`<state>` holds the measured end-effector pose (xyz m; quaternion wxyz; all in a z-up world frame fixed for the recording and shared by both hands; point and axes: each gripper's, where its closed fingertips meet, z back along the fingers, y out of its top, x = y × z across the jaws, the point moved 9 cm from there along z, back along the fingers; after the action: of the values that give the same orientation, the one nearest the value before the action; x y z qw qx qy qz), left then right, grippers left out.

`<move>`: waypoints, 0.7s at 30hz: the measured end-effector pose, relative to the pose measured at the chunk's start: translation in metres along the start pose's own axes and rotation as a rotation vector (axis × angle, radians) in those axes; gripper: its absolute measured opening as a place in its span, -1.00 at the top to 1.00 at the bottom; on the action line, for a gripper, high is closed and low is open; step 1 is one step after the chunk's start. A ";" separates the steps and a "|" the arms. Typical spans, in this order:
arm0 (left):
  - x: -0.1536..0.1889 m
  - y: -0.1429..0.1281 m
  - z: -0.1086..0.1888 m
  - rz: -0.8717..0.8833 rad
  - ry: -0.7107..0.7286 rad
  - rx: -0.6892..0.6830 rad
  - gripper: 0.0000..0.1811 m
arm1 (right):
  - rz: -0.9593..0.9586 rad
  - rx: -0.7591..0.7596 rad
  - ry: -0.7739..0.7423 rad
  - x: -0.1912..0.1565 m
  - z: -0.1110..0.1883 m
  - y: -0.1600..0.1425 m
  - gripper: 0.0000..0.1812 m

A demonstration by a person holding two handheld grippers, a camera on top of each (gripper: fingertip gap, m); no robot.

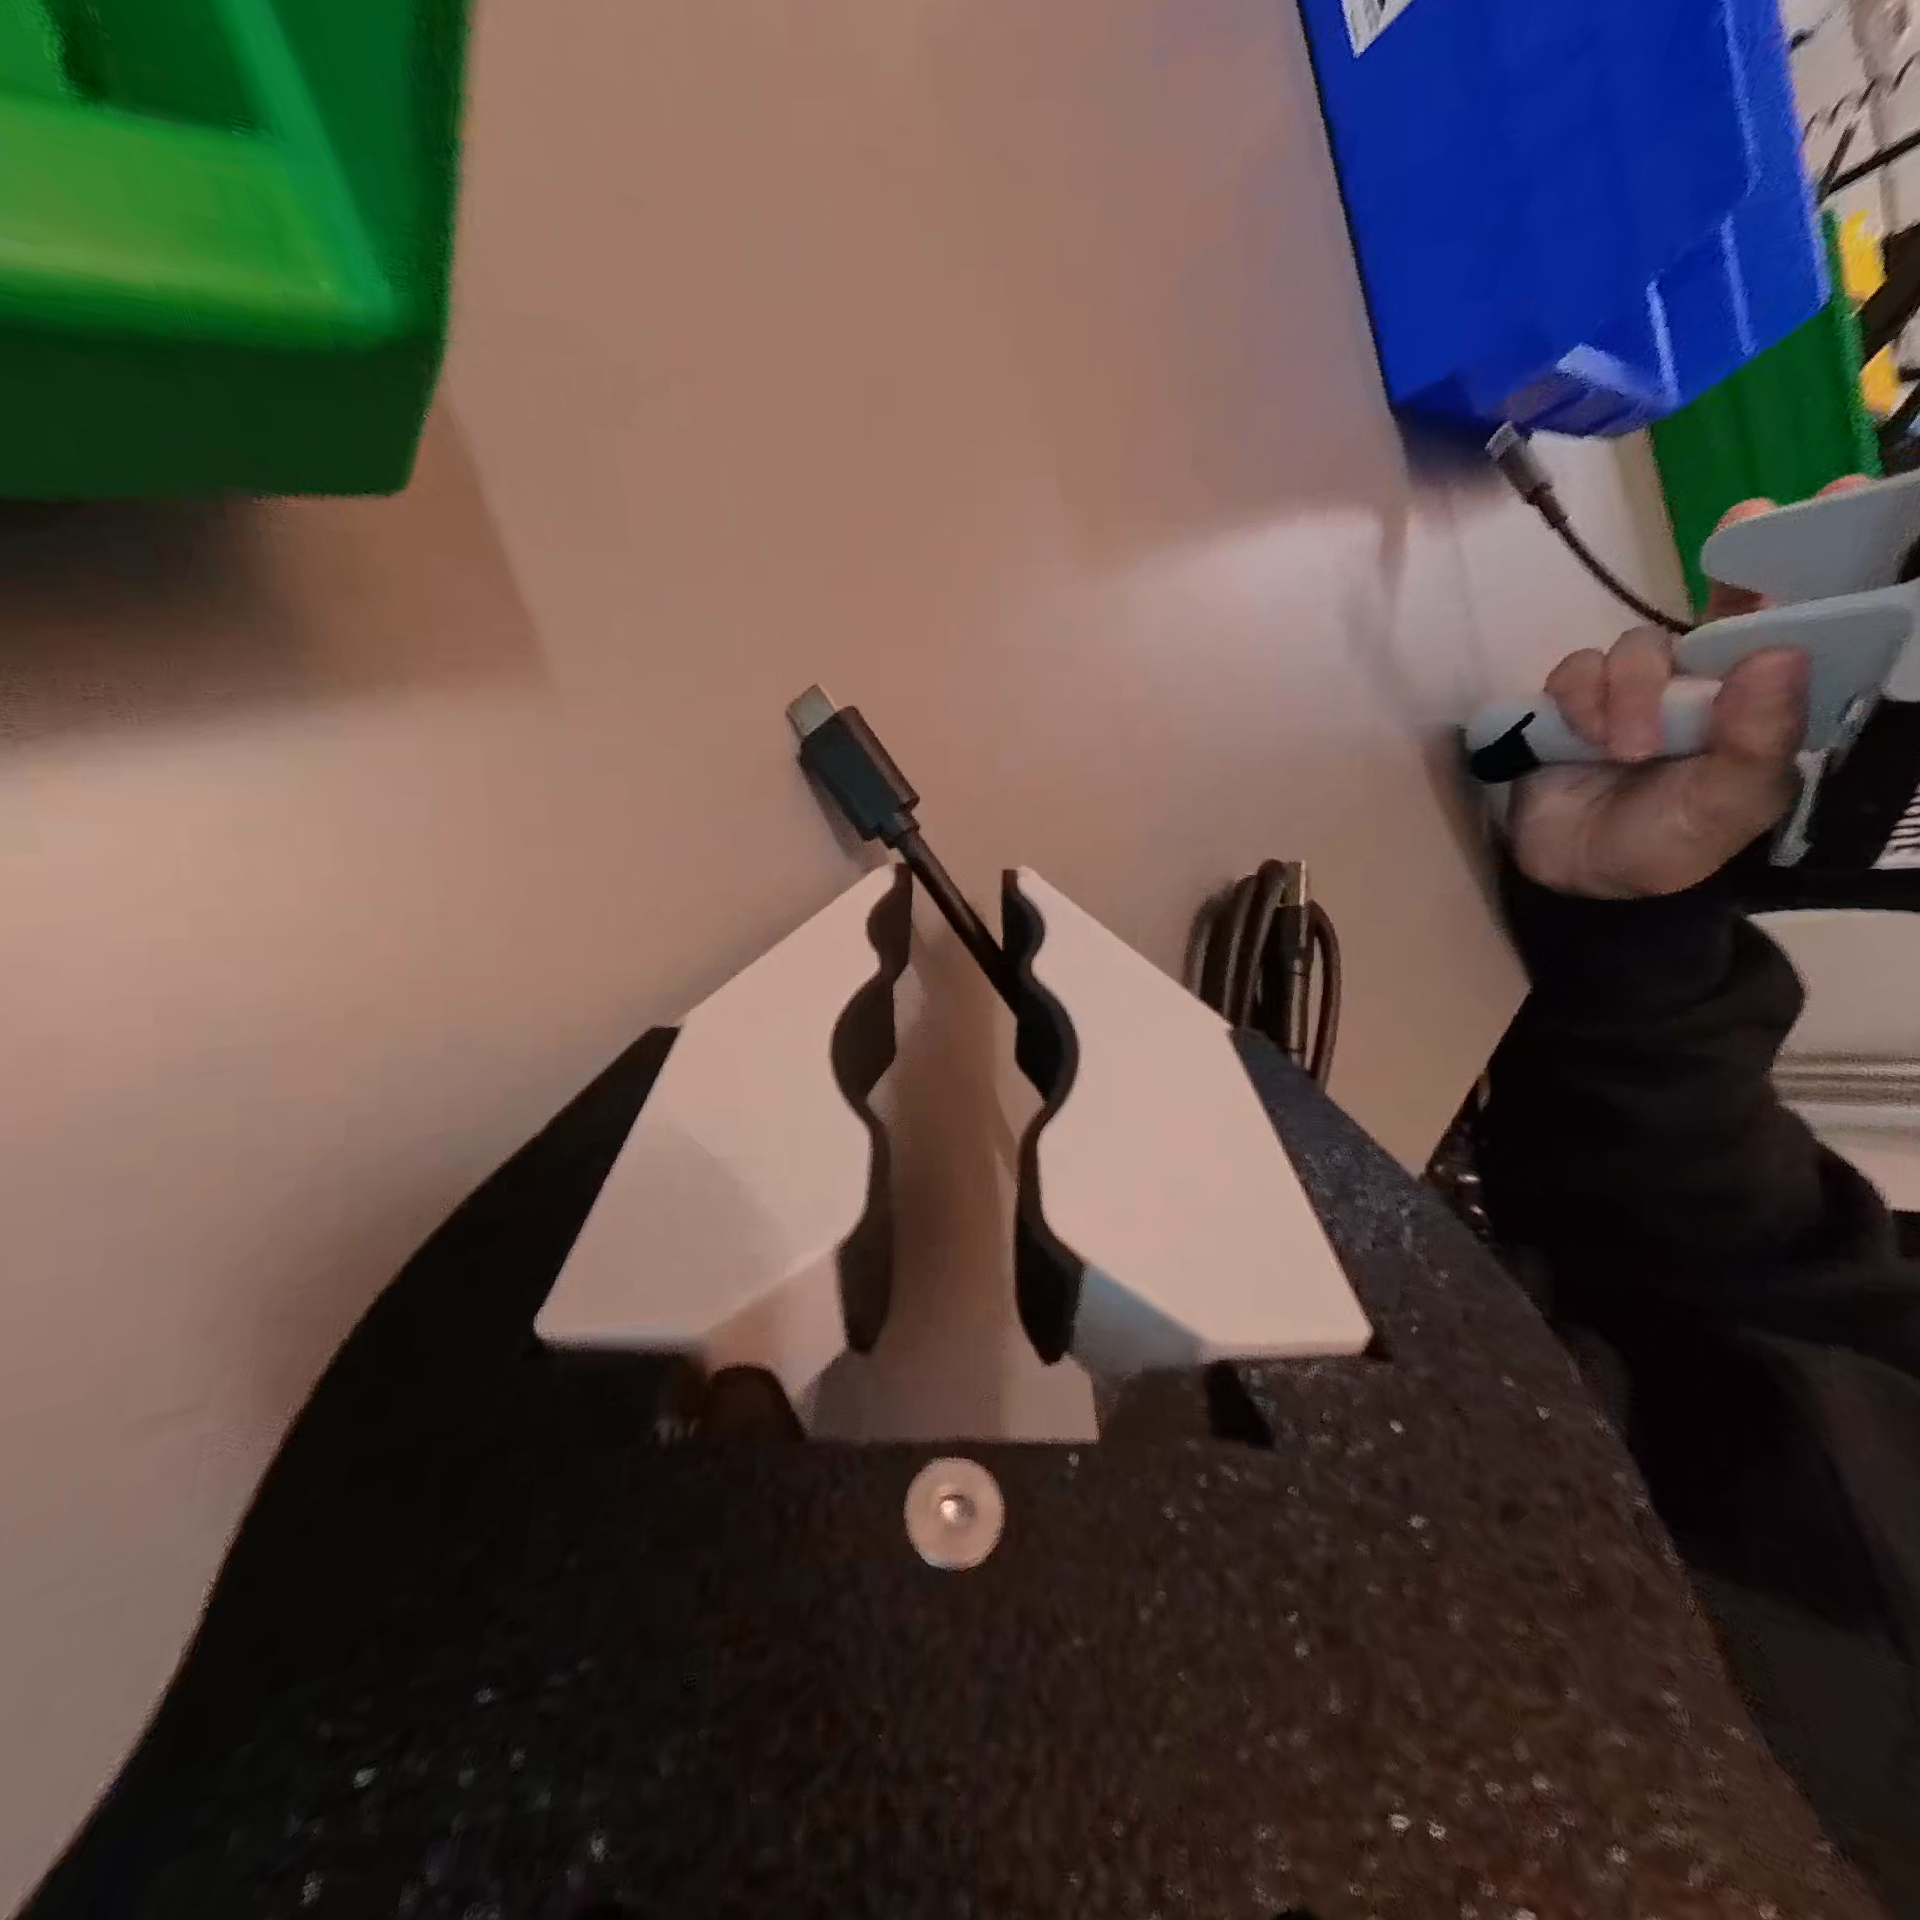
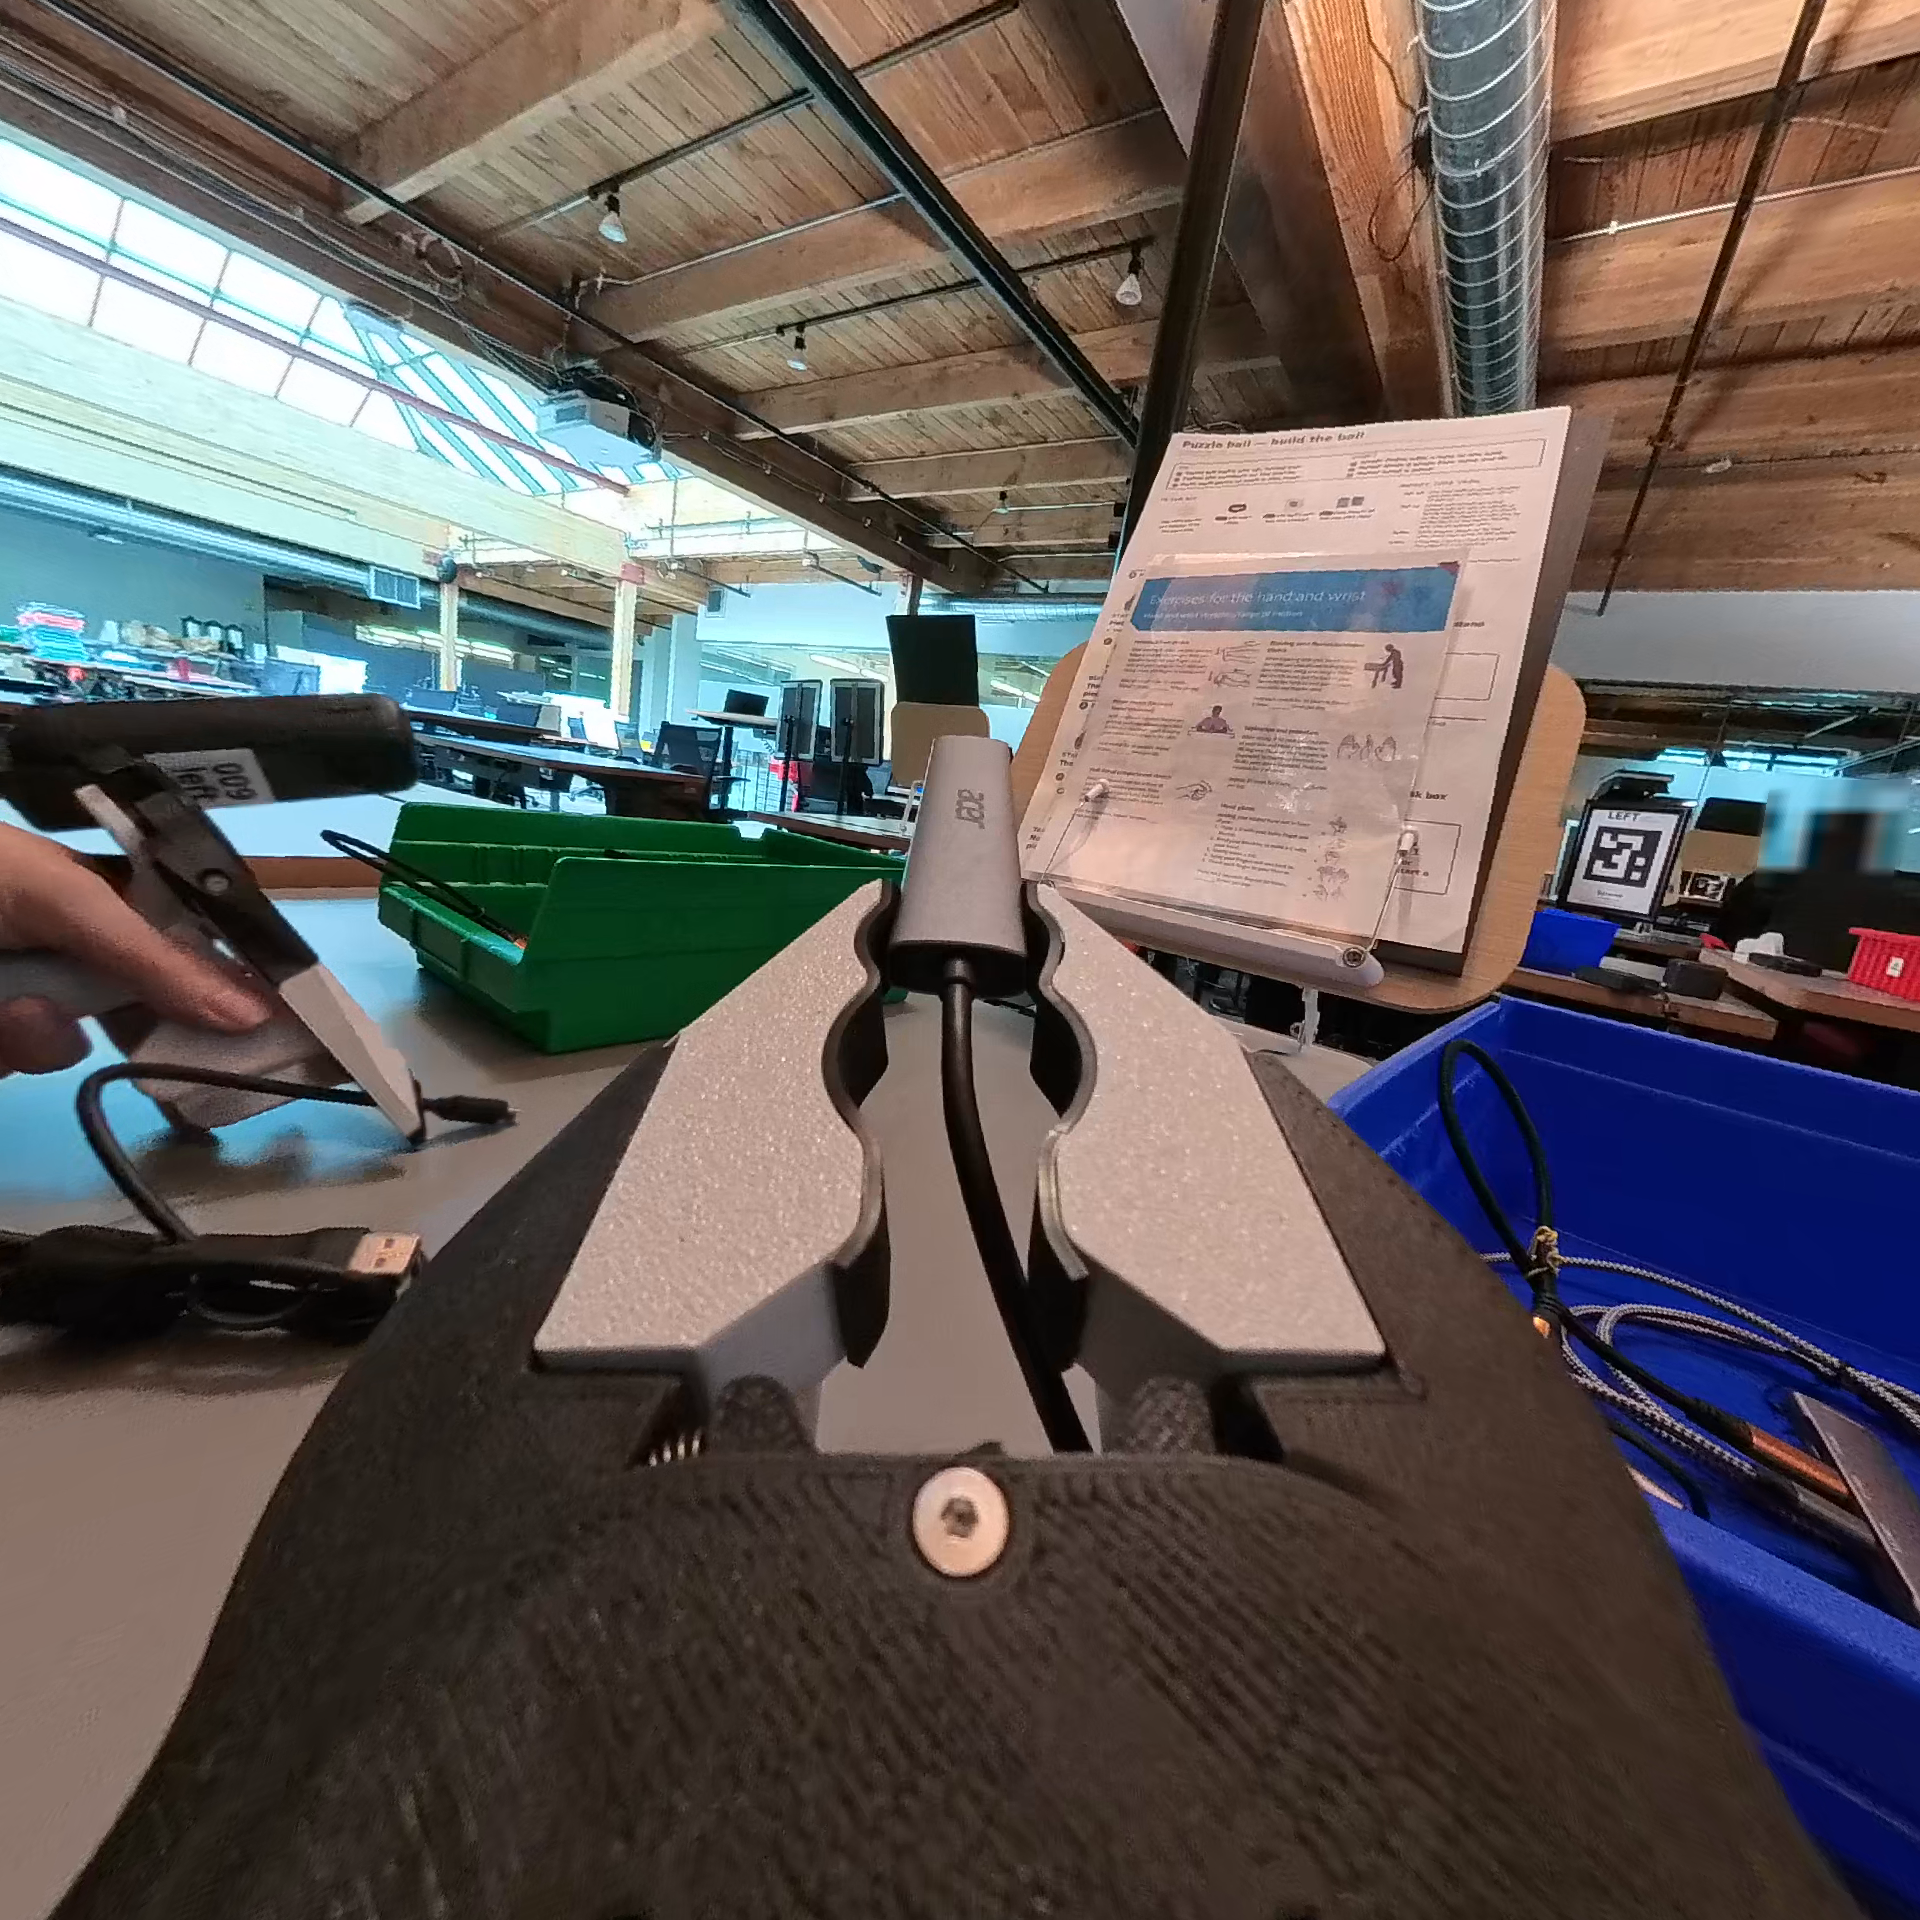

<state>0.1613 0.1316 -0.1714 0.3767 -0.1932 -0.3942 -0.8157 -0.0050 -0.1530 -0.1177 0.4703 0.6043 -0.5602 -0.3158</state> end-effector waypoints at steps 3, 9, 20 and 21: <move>0.006 0.009 -0.008 -0.070 0.062 -0.018 0.83 | 0.005 0.001 0.001 -0.001 0.000 0.000 0.76; 0.016 0.028 -0.020 -0.134 0.101 0.052 0.93 | 0.013 -0.002 0.010 -0.002 0.001 0.000 0.76; 0.038 0.032 -0.033 -0.180 0.159 0.025 0.61 | -0.001 0.005 0.001 0.000 0.004 0.002 0.76; 0.040 0.034 -0.033 -0.184 0.155 0.031 0.61 | 0.002 0.005 0.000 0.000 0.004 0.001 0.76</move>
<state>0.1612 0.0726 -0.1503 0.3327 -0.0867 -0.3922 -0.8532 -0.0093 -0.1536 -0.1178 0.4690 0.6049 -0.5618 -0.3139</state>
